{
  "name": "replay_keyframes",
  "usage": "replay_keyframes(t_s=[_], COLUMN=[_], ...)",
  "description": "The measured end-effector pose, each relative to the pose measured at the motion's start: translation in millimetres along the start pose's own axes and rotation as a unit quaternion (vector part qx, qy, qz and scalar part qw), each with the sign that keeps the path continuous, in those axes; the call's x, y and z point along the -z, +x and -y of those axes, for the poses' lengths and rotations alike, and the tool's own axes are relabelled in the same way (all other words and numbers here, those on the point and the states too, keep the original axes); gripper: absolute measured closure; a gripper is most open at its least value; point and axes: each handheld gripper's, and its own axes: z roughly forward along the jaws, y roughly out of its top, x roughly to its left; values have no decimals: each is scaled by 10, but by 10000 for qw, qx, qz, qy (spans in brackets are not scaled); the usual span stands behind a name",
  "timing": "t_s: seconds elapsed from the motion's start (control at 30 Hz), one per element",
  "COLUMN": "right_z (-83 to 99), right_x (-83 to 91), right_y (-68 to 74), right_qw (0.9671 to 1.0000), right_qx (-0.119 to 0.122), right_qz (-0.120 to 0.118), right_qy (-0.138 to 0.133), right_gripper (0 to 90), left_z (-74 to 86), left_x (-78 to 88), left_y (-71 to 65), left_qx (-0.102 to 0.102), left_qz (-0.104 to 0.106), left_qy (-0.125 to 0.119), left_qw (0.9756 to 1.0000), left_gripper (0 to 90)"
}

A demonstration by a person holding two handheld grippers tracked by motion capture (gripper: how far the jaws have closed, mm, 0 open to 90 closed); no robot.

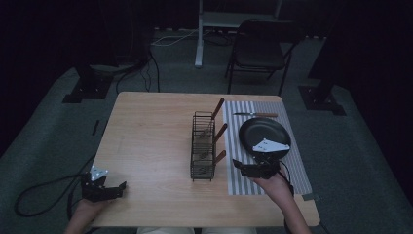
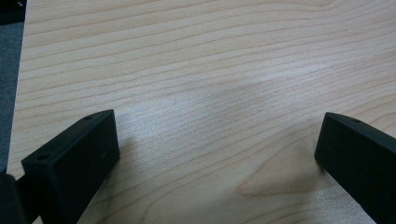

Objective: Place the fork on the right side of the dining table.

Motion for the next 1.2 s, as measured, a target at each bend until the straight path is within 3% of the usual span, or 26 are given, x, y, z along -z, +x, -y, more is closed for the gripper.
replay_keyframes(t_s=[0.73, 1.2], right_z=[-412, -651], right_x=[-112, -184], right_y=[-116, -50], right_qw=[9996, 9992], right_qx=[-87, -42], right_qz=[-108, -231], right_qy=[-265, -333], right_gripper=[227, 236], left_z=[0, 0], left_x=[0, 0], left_y=[1, 1], left_qx=[-3, -6], left_qz=[-3, -4], left_qy=[-4, -2], left_qw=[10000, 10000], left_gripper=[0, 0])
